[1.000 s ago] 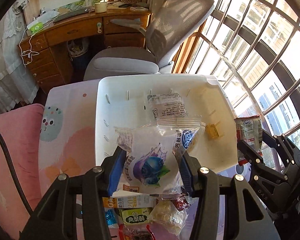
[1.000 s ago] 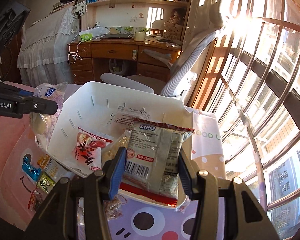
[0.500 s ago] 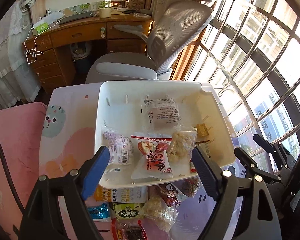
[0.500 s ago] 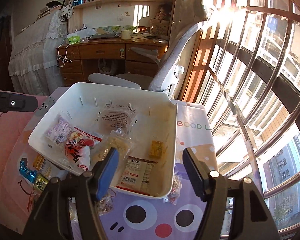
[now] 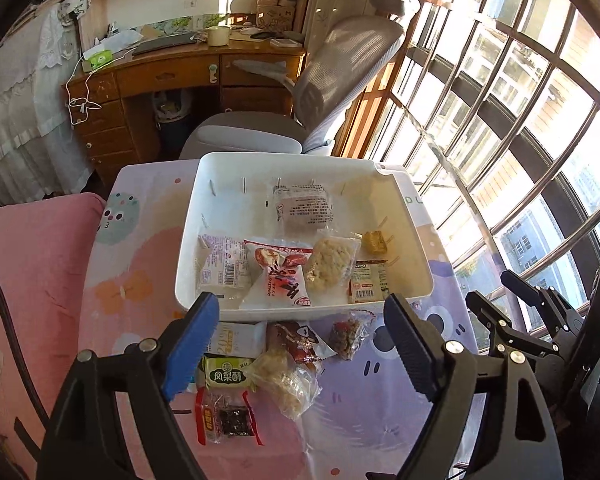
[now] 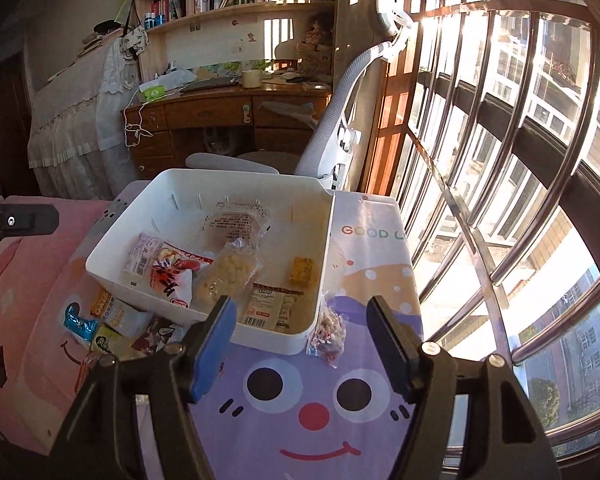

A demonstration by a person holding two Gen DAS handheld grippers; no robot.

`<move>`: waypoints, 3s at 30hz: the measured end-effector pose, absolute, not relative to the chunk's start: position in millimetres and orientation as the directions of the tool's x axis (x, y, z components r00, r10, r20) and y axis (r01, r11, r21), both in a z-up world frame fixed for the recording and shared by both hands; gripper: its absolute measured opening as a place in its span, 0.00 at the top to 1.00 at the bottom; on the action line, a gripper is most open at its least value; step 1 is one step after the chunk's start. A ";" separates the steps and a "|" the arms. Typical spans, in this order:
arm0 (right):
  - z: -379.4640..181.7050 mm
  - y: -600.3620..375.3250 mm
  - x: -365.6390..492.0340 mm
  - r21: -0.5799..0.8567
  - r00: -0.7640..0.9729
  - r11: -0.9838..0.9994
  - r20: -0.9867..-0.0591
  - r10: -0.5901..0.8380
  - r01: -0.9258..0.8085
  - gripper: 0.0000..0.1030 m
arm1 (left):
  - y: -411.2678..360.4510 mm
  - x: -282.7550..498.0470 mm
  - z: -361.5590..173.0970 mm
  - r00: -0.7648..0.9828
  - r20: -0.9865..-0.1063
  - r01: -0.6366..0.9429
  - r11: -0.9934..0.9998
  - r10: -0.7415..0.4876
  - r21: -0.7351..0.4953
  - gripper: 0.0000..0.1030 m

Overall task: Organize snacks
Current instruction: 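Withdraw both grippers from the basket toward the clear nut bags, then grasp a clear dark-nut bag with the left gripper while the right grasps a red-printed nut bag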

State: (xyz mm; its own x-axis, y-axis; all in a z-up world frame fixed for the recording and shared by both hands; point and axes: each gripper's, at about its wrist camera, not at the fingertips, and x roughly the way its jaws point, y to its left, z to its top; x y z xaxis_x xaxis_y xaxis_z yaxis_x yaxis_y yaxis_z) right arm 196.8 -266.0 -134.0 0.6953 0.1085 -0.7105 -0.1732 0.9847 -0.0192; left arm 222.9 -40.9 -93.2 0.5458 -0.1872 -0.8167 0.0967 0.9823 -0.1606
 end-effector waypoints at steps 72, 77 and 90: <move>-291.8 -291.5 266.1 -0.166 0.588 0.922 -0.805 0.078 -0.350 0.35 | -162.8 263.5 -293.2 0.417 -0.894 0.181 0.979 -0.162 -0.093 0.50; -290.2 -288.5 269.3 -0.162 0.588 0.916 -0.803 0.095 -0.368 0.49 | -161.8 263.7 -293.5 0.419 -0.892 0.184 0.977 -0.173 -0.103 0.52; -286.0 -285.3 267.0 -0.153 0.571 0.915 -0.815 0.097 -0.374 0.61 | -155.8 253.1 -276.5 0.437 -0.872 0.240 0.963 -0.221 -0.124 0.66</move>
State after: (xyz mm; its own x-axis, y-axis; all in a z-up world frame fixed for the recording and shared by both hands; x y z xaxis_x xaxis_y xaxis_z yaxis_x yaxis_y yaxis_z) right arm 267.0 -285.3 -286.0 0.5713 0.0968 -0.8150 -0.3735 0.9149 -0.1531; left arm 253.1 -155.8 -276.5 0.4371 -0.2213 -0.8718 0.2395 0.9629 -0.1243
